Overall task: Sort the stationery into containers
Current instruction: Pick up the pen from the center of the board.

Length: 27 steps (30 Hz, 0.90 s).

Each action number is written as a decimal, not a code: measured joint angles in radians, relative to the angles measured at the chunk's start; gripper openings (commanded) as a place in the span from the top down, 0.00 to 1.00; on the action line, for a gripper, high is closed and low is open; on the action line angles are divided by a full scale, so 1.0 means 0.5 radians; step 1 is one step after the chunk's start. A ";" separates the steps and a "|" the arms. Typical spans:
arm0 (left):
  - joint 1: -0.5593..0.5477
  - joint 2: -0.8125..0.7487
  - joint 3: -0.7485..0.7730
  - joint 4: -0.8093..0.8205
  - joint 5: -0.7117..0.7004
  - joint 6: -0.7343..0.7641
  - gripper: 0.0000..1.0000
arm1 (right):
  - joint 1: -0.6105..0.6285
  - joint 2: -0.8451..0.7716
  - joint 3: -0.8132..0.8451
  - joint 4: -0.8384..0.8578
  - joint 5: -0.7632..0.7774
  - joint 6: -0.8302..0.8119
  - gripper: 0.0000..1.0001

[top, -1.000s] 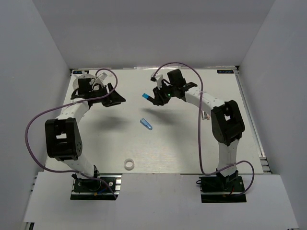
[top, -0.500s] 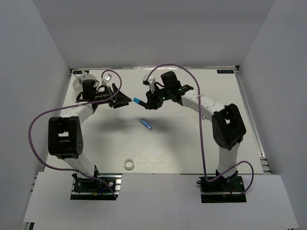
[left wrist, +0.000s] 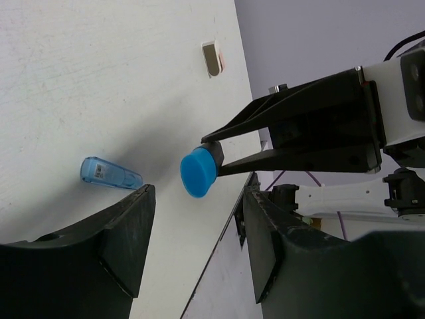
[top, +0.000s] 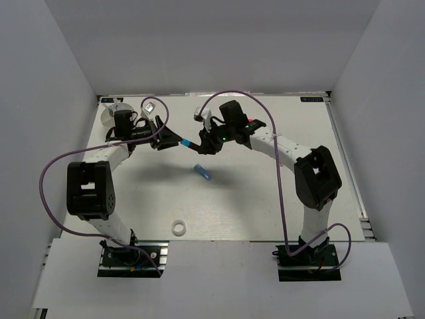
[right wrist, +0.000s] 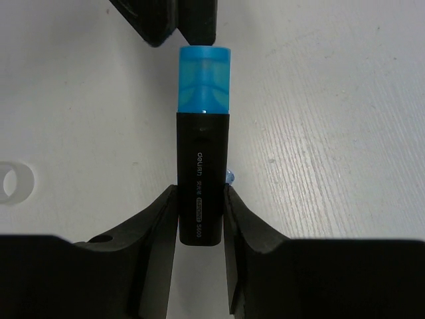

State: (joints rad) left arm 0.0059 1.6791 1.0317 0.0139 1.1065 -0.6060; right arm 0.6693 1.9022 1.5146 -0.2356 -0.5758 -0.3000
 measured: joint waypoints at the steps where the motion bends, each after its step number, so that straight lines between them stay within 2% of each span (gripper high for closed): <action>1: -0.001 0.001 0.000 -0.002 0.001 0.001 0.36 | 0.006 -0.002 -0.001 0.000 0.000 -0.004 1.00; 8: -0.014 0.004 0.000 -0.011 0.005 0.005 0.47 | 0.056 -0.031 -0.001 0.001 0.016 -0.051 1.00; 16: -0.024 0.004 -0.005 0.008 0.024 -0.025 0.76 | 0.098 -0.031 -0.001 0.000 0.057 -0.082 1.00; 21: -0.020 -0.009 -0.111 0.173 0.038 -0.156 0.90 | 0.111 -0.031 -0.001 -0.021 0.085 -0.088 1.00; 23: -0.014 -0.036 -0.179 0.240 0.038 -0.211 0.99 | 0.118 -0.031 -0.001 -0.047 0.091 -0.085 1.00; 27: 0.008 -0.130 -0.298 0.298 0.021 -0.278 1.00 | 0.137 -0.032 0.000 -0.081 0.085 -0.053 0.45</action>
State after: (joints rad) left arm 0.0101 1.6138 0.8829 0.1627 1.1168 -0.7448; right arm 0.7380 1.8862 1.5146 -0.2760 -0.5335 -0.3267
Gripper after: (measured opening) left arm 0.302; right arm 0.388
